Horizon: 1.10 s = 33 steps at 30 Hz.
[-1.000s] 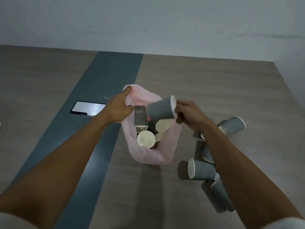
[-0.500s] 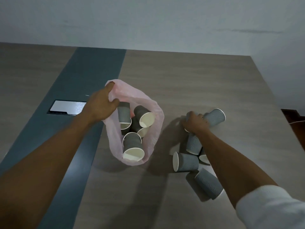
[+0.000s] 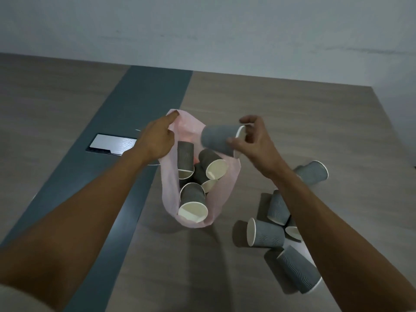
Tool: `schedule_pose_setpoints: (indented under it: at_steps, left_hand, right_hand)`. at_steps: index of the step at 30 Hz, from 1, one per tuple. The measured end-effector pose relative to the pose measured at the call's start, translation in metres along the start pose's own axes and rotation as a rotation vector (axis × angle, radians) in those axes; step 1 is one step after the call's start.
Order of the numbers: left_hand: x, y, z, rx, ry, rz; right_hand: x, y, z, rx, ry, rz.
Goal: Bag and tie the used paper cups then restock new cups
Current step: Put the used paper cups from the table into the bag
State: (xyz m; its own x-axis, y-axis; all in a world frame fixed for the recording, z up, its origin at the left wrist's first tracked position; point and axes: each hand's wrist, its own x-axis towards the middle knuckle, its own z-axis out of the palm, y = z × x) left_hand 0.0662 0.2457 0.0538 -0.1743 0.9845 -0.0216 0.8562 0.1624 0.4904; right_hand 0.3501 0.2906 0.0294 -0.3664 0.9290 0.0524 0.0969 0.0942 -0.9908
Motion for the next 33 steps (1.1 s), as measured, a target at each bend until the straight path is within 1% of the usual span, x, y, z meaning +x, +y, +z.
schedule_pose_setpoints:
  at_steps: [2, 3, 4, 5, 6, 7, 8, 9, 10, 11, 12, 13, 14, 17, 20, 23, 27, 28, 29, 30, 31, 33]
  left_hand:
    - [0.001, 0.002, -0.002, -0.013, -0.003, -0.019]
    - [0.001, 0.003, -0.002, -0.023, -0.004, -0.031]
    - [0.002, 0.003, -0.003, -0.031, -0.003, -0.041]
    - [0.002, 0.003, -0.003, -0.038, -0.003, -0.050]
    - [0.002, 0.002, -0.004, -0.043, -0.001, -0.059]
    - [0.002, 0.001, -0.004, -0.050, 0.001, -0.066]
    - [0.002, -0.001, -0.005, -0.059, 0.002, -0.072]
    - [0.001, -0.002, -0.005, -0.070, 0.001, -0.079]
    - [0.001, -0.005, -0.005, -0.082, -0.001, -0.083]
    - [0.001, -0.006, -0.007, -0.092, -0.003, -0.085]
    - [0.001, -0.008, -0.007, -0.100, -0.006, -0.085]
    - [0.001, -0.008, -0.007, -0.108, -0.010, -0.088]
    - [-0.001, -0.010, -0.008, -0.117, -0.013, -0.085]
    - [-0.003, -0.015, -0.007, -0.116, -0.030, -0.124]
    - [-0.009, -0.024, -0.011, -0.117, -0.044, -0.147]
    - [-0.019, -0.027, -0.013, -0.142, -0.049, -0.134]
    - [-0.028, -0.031, -0.015, -0.146, -0.036, -0.122]
    - [-0.029, -0.033, -0.015, -0.137, -0.038, -0.123]
    - [-0.031, -0.036, -0.014, -0.127, -0.046, -0.128]
    - [-0.033, -0.038, -0.013, -0.123, -0.049, -0.132]
    - [-0.035, -0.040, -0.012, -0.122, -0.052, -0.134]
    - [-0.038, -0.040, -0.013, -0.133, -0.064, -0.127]
  right_hand:
    - [0.000, -0.005, 0.015, -0.144, -0.210, 0.070]
    - [-0.002, -0.005, 0.022, -0.205, -0.258, 0.083]
    - [-0.003, -0.003, 0.028, -0.240, -0.217, 0.071]
    - [-0.004, 0.000, 0.031, -0.251, -0.074, 0.056]
    - [-0.007, 0.007, 0.032, -0.230, 0.137, 0.055]
    - [-0.012, 0.014, 0.032, -0.182, 0.332, 0.105]
    - [-0.020, 0.024, 0.032, -0.106, 0.446, 0.226]
    - [-0.030, 0.036, 0.032, -0.013, 0.464, 0.406]
    - [-0.042, 0.047, 0.035, 0.087, 0.402, 0.616]
    - [-0.055, 0.056, 0.040, 0.193, 0.289, 0.800]
    - [-0.068, 0.062, 0.046, 0.286, 0.169, 0.928]
    - [-0.076, 0.067, 0.051, 0.339, 0.082, 0.988]
    - [-0.082, 0.068, 0.058, 0.364, 0.062, 0.996]
    - [-0.075, 0.067, 0.062, 0.397, 0.162, 0.950]
    - [-0.066, 0.051, 0.060, 0.442, 0.198, 0.883]
    - [-0.068, 0.042, 0.068, 0.373, 0.252, 0.828]
    - [-0.072, 0.043, 0.087, 0.349, 0.351, 0.863]
    - [-0.071, 0.041, 0.088, 0.303, 0.375, 0.852]
    - [-0.069, 0.039, 0.089, 0.211, 0.402, 0.811]
    - [-0.066, 0.035, 0.089, 0.101, 0.425, 0.731]
    - [-0.065, 0.029, 0.090, 0.023, 0.455, 0.619]
    - [-0.066, 0.013, 0.103, -0.041, 0.476, 0.390]
